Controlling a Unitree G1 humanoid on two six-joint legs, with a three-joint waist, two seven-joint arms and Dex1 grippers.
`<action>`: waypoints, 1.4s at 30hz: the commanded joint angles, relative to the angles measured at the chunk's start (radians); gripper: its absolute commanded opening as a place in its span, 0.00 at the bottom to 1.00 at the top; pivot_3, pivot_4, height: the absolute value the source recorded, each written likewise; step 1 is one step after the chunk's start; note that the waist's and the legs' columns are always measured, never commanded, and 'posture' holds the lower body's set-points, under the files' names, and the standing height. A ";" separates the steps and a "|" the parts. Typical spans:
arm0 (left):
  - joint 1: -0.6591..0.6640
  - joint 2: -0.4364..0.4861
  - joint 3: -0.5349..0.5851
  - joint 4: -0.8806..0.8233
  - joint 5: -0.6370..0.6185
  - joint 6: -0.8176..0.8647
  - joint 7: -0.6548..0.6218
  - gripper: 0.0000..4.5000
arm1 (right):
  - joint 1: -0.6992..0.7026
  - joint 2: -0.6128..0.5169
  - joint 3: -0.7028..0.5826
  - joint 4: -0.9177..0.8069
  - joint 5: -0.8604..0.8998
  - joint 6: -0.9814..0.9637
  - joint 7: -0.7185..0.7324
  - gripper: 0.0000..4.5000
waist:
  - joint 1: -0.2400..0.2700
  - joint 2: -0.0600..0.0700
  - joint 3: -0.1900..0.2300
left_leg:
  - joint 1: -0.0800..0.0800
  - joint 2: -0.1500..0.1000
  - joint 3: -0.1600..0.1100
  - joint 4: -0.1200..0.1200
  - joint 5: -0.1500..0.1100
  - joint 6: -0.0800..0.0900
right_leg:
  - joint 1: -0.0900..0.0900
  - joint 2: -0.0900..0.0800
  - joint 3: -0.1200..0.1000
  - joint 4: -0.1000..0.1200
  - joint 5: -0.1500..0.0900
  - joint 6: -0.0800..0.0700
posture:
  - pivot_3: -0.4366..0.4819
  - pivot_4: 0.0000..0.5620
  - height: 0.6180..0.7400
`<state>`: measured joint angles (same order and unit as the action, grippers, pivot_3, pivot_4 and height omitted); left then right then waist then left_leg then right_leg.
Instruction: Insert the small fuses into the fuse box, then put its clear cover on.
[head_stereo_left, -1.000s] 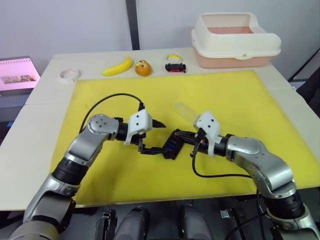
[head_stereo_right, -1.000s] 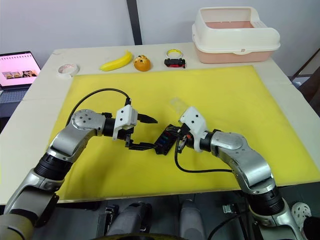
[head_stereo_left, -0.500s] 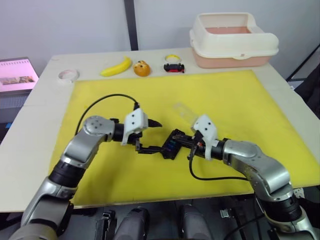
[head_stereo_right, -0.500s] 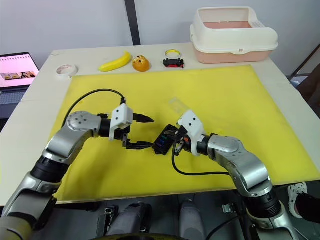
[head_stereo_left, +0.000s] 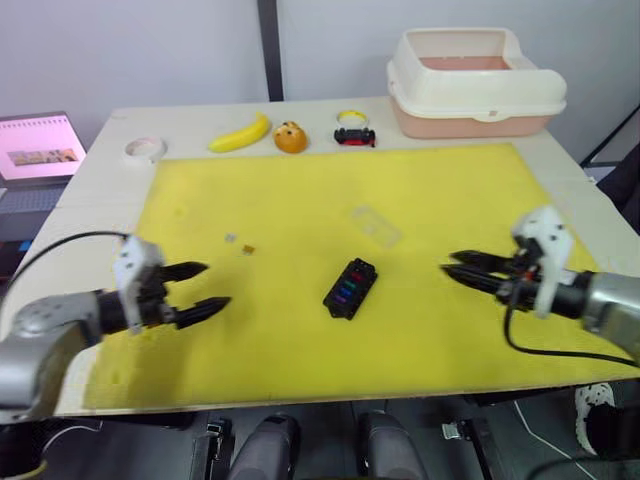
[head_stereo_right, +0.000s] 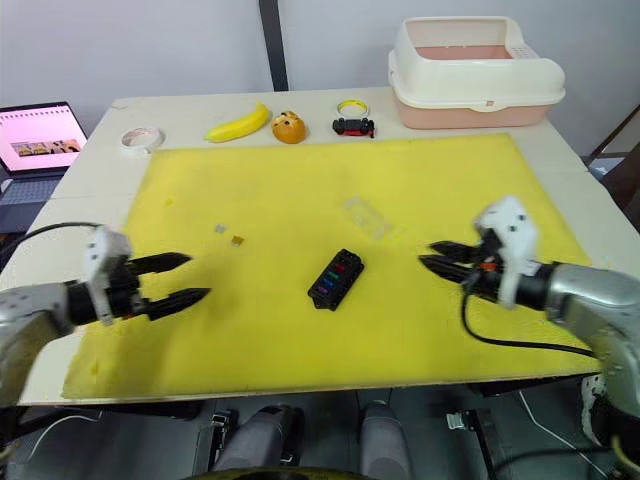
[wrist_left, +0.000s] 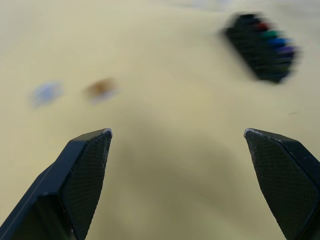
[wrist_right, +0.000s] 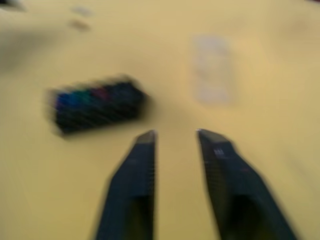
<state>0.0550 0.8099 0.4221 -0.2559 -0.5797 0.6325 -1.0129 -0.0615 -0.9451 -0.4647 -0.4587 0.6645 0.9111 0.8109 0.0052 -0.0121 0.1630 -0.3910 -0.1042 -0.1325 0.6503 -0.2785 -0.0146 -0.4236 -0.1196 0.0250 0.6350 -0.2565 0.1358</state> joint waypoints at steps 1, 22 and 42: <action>0.109 0.031 0.126 -0.001 -0.026 0.039 -0.005 1.00 | 0.016 -0.057 -0.063 0.041 -0.016 -0.055 0.066 0.77 | -0.002 0.001 0.000 | 0.000 0.000 0.000 0.000 0.000 0.000 | 0.000 0.000 0.000 0.000 0.000 0.000 | 0.48 0.27 1.00; -0.590 -0.218 0.107 0.419 -0.358 0.904 0.471 1.00 | -0.498 0.222 0.452 -0.037 0.126 0.053 -0.057 0.99 | -0.005 0.000 -0.001 | 0.000 0.000 -0.001 0.001 0.003 -0.006 | -0.002 0.000 -0.001 0.003 0.000 -0.001 | 0.48 0.27 1.00; -0.687 -0.394 0.274 0.628 -0.312 0.915 0.641 1.00 | -0.496 0.350 0.565 -0.007 -0.006 -0.007 -0.135 0.99 | -0.014 -0.001 -0.001 | -0.001 -0.002 -0.001 0.003 0.004 -0.008 | -0.006 -0.002 -0.001 0.011 0.000 -0.001 | 0.48 0.27 1.00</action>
<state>-0.6384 0.4276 0.6927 0.3653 -0.8948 1.5634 -0.3724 -0.5553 -0.5977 0.1147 -0.4301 0.6591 0.9169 0.6792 -0.0083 -0.0128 0.1619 -0.3922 -0.1062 -0.1339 0.6537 -0.2743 -0.0225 -0.4292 -0.1211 0.0244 0.6465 -0.2561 0.1351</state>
